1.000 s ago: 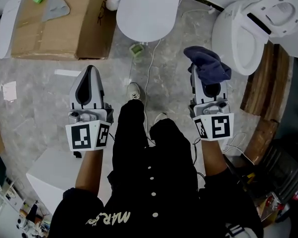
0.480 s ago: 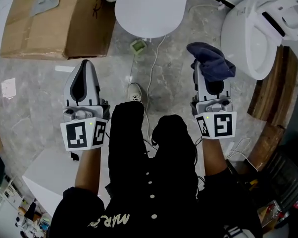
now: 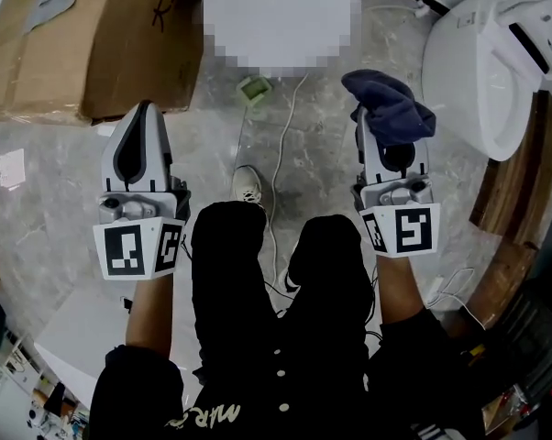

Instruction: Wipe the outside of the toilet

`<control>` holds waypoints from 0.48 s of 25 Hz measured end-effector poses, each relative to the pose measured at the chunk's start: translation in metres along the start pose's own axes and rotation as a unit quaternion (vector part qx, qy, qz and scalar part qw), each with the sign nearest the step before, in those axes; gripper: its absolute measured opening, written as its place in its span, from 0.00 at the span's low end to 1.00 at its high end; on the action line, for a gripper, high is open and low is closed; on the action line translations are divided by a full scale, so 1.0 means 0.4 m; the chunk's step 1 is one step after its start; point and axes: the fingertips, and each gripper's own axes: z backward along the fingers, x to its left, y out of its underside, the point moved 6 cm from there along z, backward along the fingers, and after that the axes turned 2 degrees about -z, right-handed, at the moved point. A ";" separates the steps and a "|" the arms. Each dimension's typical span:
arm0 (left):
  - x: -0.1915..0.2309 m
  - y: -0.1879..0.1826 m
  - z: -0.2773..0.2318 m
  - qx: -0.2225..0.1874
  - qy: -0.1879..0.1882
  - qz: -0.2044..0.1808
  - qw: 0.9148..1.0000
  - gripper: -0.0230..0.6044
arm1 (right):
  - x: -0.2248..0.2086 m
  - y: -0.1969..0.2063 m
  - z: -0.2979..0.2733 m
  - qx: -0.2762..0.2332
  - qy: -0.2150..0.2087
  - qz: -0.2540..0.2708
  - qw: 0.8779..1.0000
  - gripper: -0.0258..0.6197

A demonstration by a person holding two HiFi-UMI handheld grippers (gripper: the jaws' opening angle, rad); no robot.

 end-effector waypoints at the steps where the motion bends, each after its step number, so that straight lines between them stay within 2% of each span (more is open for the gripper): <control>1: 0.004 0.021 -0.011 -0.002 0.000 -0.002 1.000 0.03 | 0.000 0.023 -0.008 0.000 -0.002 0.003 1.000 0.14; 8: 0.008 0.170 -0.063 -0.021 0.009 -0.021 1.000 0.03 | -0.002 0.199 -0.050 0.007 -0.013 0.005 1.000 0.14; 12: 0.020 0.241 -0.081 -0.054 -0.015 -0.054 0.997 0.03 | 0.003 0.286 -0.085 0.009 -0.026 0.002 1.000 0.14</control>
